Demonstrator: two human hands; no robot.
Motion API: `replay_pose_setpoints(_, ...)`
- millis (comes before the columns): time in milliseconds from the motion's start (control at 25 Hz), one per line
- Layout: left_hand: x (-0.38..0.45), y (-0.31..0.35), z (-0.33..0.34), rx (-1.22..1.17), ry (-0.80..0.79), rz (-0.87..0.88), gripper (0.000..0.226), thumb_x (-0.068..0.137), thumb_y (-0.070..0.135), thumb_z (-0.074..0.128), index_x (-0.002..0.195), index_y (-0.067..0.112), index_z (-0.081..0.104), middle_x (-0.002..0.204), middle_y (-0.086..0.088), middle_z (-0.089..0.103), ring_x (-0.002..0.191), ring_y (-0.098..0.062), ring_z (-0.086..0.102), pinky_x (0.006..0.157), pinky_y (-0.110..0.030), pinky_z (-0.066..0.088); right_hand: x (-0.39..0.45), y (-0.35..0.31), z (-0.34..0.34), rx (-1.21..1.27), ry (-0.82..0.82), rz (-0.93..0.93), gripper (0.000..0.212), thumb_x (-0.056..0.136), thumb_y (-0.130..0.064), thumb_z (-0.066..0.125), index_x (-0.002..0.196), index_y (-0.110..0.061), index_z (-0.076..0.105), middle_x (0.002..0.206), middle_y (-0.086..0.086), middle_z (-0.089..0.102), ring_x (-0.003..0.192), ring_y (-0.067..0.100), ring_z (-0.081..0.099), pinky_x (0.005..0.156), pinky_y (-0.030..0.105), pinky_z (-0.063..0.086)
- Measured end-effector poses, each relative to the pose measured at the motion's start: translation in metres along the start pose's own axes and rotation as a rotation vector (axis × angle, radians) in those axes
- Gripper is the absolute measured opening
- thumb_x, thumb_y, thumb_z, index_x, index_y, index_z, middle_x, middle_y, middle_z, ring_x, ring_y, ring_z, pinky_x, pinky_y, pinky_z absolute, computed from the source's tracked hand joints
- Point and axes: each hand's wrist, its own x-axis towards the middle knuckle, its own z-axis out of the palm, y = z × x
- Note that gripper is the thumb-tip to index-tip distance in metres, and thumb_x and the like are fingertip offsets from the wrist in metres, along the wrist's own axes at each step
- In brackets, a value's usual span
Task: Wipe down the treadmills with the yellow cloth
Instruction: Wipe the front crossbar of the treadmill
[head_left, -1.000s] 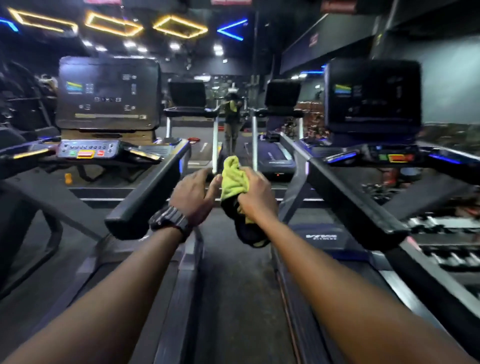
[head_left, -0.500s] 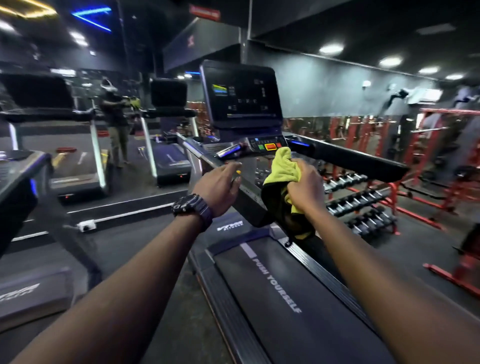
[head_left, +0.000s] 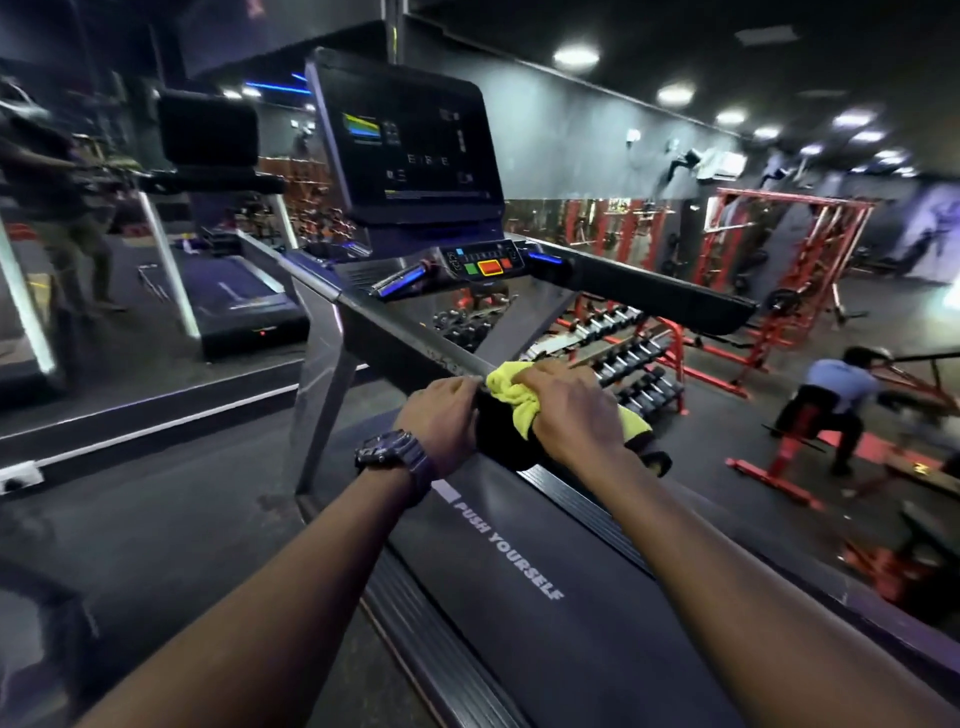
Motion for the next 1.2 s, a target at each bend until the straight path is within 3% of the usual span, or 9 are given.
replay_pose_setpoints(80,0.014,-0.006,0.005,-0.034,0.056,-0.001,0.032,0.085,0.022,0.040,0.110,0.008,0.055,0.112,-0.014,0.063,0.105,-0.037,0.056,0.086,-0.044,0.046,0.026,-0.016,0.002,-0.050,-0.022,-0.028,0.044,0.095,-0.012,0.044,0.127,-0.038,0.056,0.130,-0.005,0.056,0.115,0.034,0.053,0.088,0.045,0.051)
replay_pose_setpoints(160,0.025,-0.016,0.008,-0.076,0.140,0.029,0.039,0.075,0.022,0.032,0.101,0.005,0.057,0.100,-0.017,0.064,0.095,-0.039,0.058,0.083,-0.044,0.046,0.038,-0.021,0.001,-0.047,-0.056,-0.073,0.043,0.093,-0.013,0.048,0.127,-0.038,0.057,0.125,-0.004,0.057,0.111,0.034,0.057,0.086,0.043,0.051)
replay_pose_setpoints(360,0.047,-0.053,0.012,-0.030,0.159,0.212,0.057,0.077,0.021,0.035,0.125,-0.001,0.057,0.126,-0.018,0.060,0.120,-0.034,0.054,0.110,-0.043,0.037,-0.018,0.020,-0.022,0.047,-0.069,-0.036,0.053,0.086,-0.004,0.055,0.124,-0.040,0.063,0.127,-0.020,0.059,0.105,0.021,0.060,0.076,0.030,0.046)
replay_pose_setpoints(600,0.077,-0.073,0.019,-0.140,0.044,0.387,0.053,0.086,0.031,0.032,0.124,0.008,0.062,0.127,-0.010,0.063,0.116,-0.029,0.060,0.103,-0.036,0.044,0.027,-0.049,-0.008,-0.152,-0.098,0.082,0.048,0.087,-0.012,0.051,0.125,-0.041,0.060,0.126,-0.013,0.060,0.106,0.029,0.054,0.087,0.042,0.049)
replay_pose_setpoints(720,0.078,-0.091,0.032,-0.227,0.138,0.476,0.047,0.087,0.027,0.039,0.119,0.007,0.066,0.123,-0.009,0.066,0.115,-0.026,0.060,0.105,-0.032,0.042,-0.016,-0.033,-0.025,-0.115,-0.092,0.258,0.056,0.076,-0.011,0.062,0.122,-0.043,0.064,0.126,-0.017,0.061,0.102,0.028,0.057,0.086,0.040,0.049)
replay_pose_setpoints(840,0.081,-0.102,0.043,-0.316,0.154,0.534,0.049,0.083,0.025,0.043,0.120,0.001,0.064,0.124,-0.012,0.065,0.120,-0.028,0.056,0.112,-0.031,0.033,0.006,-0.084,0.006,-0.421,0.024,0.570,0.043,0.079,-0.018,0.061,0.118,-0.036,0.065,0.116,-0.006,0.064,0.093,0.033,0.056,0.075,0.040,0.048)
replay_pose_setpoints(920,0.081,-0.105,0.046,-0.331,0.138,0.565,0.054,0.081,0.026,0.043,0.123,-0.002,0.062,0.129,-0.016,0.062,0.124,-0.030,0.053,0.114,-0.034,0.030,0.033,-0.108,0.027,-0.575,0.040,0.626,0.035,0.083,-0.020,0.058,0.116,-0.031,0.062,0.112,0.001,0.064,0.095,0.036,0.057,0.073,0.040,0.046)
replay_pose_setpoints(1080,0.086,-0.111,0.048,-0.323,0.119,0.625,0.058,0.078,0.027,0.046,0.125,-0.004,0.060,0.131,-0.018,0.059,0.126,-0.032,0.052,0.112,-0.041,0.033,0.021,-0.099,0.007,-0.400,0.020,0.784,0.053,0.078,-0.023,0.062,0.129,-0.035,0.056,0.118,-0.002,0.067,0.098,0.035,0.059,0.077,0.040,0.049)
replay_pose_setpoints(1200,0.086,-0.112,0.048,-0.325,0.095,0.662,0.060,0.078,0.029,0.045,0.127,-0.004,0.058,0.134,-0.018,0.057,0.128,-0.032,0.051,0.112,-0.042,0.033,0.049,-0.118,0.028,-0.571,0.064,0.886,0.042,0.081,-0.021,0.059,0.121,-0.020,0.047,0.106,0.007,0.067,0.096,0.038,0.058,0.067,0.040,0.042)
